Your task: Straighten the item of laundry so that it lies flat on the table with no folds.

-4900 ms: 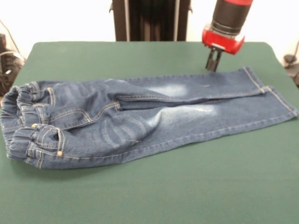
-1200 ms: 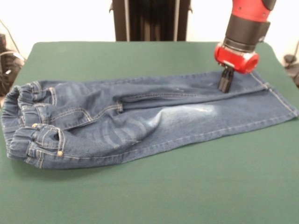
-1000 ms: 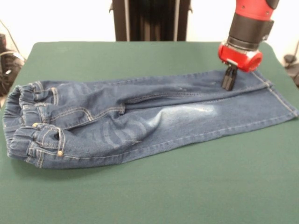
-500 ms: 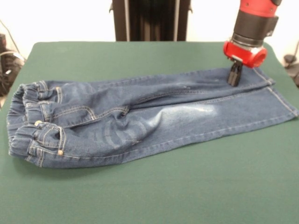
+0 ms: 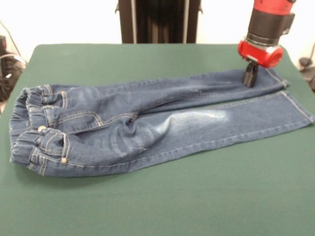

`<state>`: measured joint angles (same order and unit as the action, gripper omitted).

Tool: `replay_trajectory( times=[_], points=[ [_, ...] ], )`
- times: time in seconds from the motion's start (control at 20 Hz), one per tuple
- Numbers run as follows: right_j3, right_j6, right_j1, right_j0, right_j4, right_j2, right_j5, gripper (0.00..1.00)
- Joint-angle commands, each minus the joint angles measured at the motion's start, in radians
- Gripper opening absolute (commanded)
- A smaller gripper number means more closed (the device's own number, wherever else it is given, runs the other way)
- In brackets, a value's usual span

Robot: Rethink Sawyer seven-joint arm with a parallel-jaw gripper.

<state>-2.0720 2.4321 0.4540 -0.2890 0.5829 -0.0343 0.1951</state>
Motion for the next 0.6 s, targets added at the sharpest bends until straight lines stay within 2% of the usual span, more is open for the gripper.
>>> replay_trajectory(
  times=[0.05,0.15,0.4,0.6],
  points=[
    [-0.13,0.328,-0.037,-0.011,0.014,0.218,-0.006,0.0],
    [-0.13,0.286,-0.017,-0.03,0.027,0.176,-0.039,0.0],
    [-0.147,0.178,0.044,0.0,0.0,0.101,-0.131,0.0],
    [-0.155,0.154,0.072,0.009,-0.007,0.073,-0.157,0.0]
  ],
)
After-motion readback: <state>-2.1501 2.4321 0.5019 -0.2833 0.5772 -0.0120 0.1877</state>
